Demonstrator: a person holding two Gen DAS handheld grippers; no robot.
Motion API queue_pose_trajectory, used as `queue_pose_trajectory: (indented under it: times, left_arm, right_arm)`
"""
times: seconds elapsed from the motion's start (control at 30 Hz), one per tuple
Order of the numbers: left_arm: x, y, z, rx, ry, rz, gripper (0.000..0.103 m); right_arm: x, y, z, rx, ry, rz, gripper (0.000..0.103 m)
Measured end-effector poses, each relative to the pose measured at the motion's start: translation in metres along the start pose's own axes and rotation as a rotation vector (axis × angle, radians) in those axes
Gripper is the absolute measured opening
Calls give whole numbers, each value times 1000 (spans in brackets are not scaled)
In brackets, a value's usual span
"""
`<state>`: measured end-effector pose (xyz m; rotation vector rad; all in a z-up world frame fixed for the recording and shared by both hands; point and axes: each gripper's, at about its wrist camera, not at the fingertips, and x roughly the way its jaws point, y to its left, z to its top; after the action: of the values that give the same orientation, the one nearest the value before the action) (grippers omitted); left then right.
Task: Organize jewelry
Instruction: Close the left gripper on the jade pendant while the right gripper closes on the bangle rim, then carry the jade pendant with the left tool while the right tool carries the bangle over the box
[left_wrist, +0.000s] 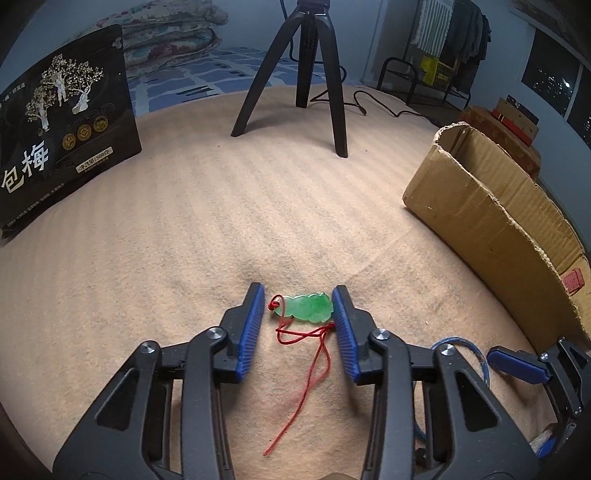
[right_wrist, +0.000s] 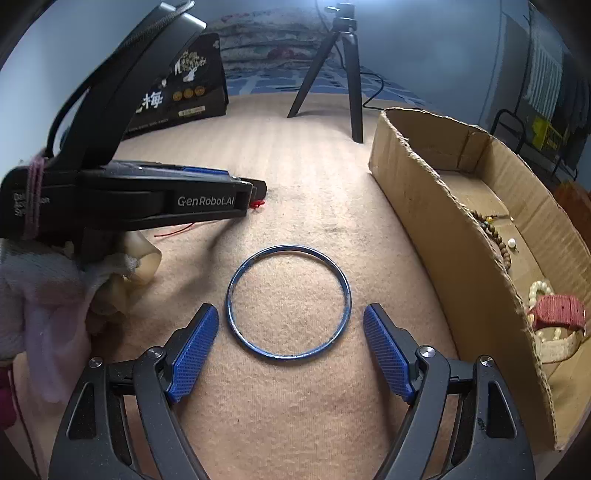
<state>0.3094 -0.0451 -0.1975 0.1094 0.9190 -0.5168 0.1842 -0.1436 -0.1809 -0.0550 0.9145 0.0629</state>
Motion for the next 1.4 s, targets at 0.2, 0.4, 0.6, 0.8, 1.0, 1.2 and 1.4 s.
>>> queue_pose_trajectory:
  times: [0.2, 0.4, 0.6, 0.8, 1.0, 1.2, 1.4]
  left_arm:
    - [-1, -1, -2, 11, -4, 6, 33]
    - [-4, -3, -4, 17, -9, 8, 32]
    - [-8, -3, -5, 11, -8, 9, 32]
    - [-20, 3, -7, -28, -1, 11, 32]
    - [-46, 6, -5, -55, -23, 28, 32]
    - [-75, -1, -2, -55, -48, 46, 32]
    - [-104, -15, 2, -55, -79, 55, 32]
  right_arm:
    - [1, -1, 1, -3, 1, 9, 81]
    - [-1, -5, -1, 12, -12, 24, 69]
    - [-4, -4, -1, 9, -26, 28, 69]
    - [-16, -1, -4, -10, -41, 32, 69]
    - [-35, -4, -5, -16, -66, 41, 69]
    - [-57, -7, -6, -26, -91, 54, 69]
    - [-83, -18, -6, -34, -120, 68, 69]
